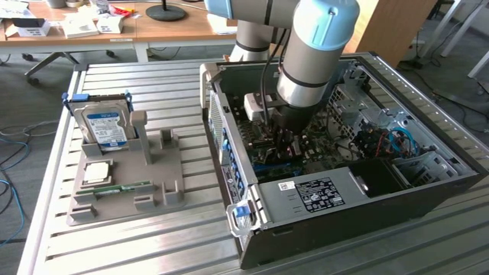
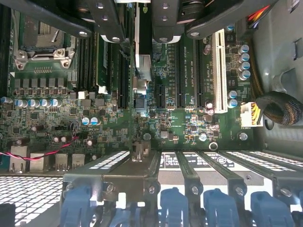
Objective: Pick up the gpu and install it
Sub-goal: 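Insert the gpu into the slot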
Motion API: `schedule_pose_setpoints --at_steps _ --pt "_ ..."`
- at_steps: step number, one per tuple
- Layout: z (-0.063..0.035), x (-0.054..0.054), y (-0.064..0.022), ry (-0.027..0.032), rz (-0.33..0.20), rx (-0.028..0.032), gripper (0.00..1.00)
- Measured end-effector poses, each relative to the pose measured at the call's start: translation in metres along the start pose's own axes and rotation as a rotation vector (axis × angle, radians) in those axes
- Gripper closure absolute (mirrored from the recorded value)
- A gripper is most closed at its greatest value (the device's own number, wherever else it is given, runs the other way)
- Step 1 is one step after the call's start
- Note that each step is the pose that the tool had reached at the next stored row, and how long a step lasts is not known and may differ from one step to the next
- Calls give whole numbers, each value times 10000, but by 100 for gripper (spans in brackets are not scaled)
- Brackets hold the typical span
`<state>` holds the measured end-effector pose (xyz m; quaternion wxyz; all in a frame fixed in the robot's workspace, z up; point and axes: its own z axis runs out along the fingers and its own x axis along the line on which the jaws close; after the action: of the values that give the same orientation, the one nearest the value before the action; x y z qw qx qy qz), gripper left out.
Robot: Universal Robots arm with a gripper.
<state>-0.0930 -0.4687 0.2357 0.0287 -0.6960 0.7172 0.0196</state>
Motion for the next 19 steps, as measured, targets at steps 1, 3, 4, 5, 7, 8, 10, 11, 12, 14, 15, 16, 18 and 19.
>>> schedule_pose_setpoints --at_steps 1,3,4,5,7,8,10,11,12,14,15,16,18,19 --pt "1 0 0 1 -1 -1 74" --pt "1 0 1 1 0 -1 74" --pt "2 0 1 0 0 0 74" --pt "3 0 1 -2 0 1 74" --pt "11 1 1 -2 -1 1 74" --pt "11 1 1 -2 -1 1 74" --pt "11 1 1 -1 0 1 74" --pt "11 1 1 -1 0 1 74" --pt "11 1 2 -1 0 0 74" --pt "11 1 2 -2 0 1 74" --pt "11 1 1 -2 0 1 74" --pt "11 1 2 -2 0 0 74" --pt "11 0 2 -3 -1 2 74" --pt "10 0 4 -4 0 5 74"
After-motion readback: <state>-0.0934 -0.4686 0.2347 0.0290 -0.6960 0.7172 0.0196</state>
